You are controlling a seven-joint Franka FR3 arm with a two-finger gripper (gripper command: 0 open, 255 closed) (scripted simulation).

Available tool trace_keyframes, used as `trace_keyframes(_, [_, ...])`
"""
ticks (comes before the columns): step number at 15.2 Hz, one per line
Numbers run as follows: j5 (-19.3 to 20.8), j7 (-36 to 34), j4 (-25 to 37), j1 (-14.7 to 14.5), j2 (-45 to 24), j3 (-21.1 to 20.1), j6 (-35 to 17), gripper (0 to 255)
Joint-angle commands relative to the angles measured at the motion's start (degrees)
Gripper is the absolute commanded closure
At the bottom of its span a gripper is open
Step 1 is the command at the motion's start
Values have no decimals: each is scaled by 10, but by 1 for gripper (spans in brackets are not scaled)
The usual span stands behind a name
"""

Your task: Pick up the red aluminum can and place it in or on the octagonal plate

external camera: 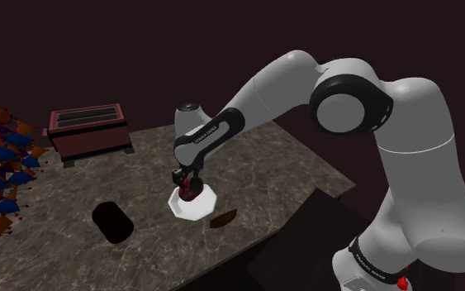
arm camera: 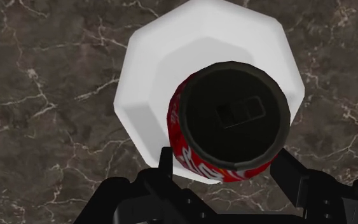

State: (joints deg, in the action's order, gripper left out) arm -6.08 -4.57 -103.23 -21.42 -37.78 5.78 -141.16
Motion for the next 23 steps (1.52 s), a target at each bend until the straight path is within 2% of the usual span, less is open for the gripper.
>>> trace_keyframes(1, [0,0,-1,0,-4,-1,-1,255])
trace_keyframes(6, [0,0,-1,0,-4,-1,-1,255])
trace_keyframes(7, [0,1,-2,1,-2,0,-1,0])
trace_keyframes(12, [0,0,-1,0,-4,-1,-1,0])
trace_keyframes(16, [7,-4,-7,-4,50,6,47,0])
trace_keyframes(23, [7,-4,-7,-4,50,6,47,0])
